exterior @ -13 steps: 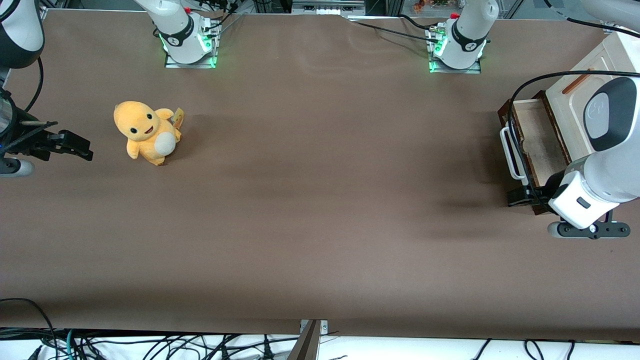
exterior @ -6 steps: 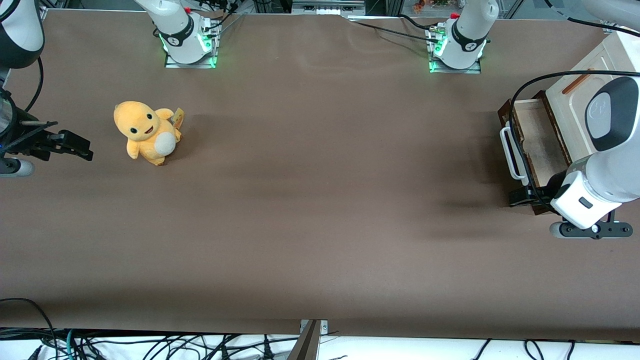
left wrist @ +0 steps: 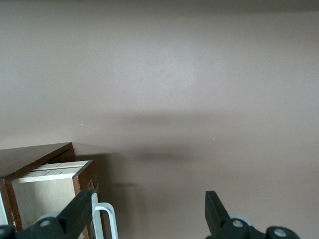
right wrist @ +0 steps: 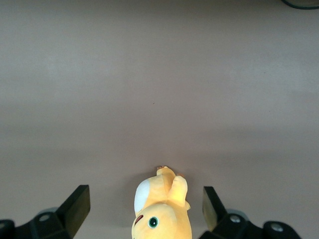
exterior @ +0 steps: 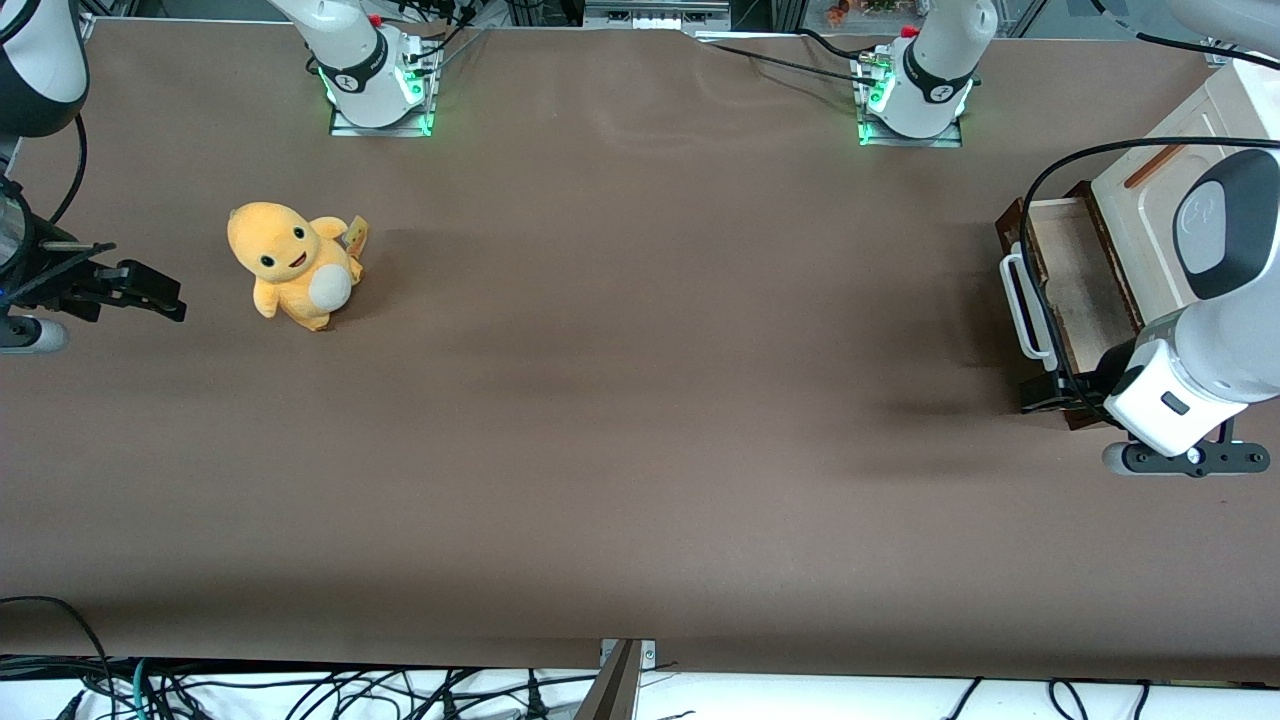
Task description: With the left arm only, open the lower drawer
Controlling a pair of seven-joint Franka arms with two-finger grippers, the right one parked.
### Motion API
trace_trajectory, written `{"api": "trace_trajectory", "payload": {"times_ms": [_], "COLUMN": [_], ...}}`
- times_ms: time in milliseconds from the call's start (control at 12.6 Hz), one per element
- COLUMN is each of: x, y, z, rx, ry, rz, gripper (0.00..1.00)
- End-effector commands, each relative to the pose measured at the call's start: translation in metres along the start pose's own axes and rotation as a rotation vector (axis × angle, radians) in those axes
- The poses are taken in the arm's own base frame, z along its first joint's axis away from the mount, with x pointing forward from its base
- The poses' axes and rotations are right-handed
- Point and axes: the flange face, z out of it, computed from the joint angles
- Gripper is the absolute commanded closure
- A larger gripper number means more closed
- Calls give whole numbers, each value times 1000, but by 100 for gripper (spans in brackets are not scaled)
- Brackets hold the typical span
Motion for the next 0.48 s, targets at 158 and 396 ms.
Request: {"api": "trace_trajectory", "payload": {"times_ms": [158,396], "x": [-6,-6], "y": [-3,-11], "z": [-9,-9], "rx": [-46,-101], "ry": [7,3], "rz": [17,-5], "gripper": [0,0]}}
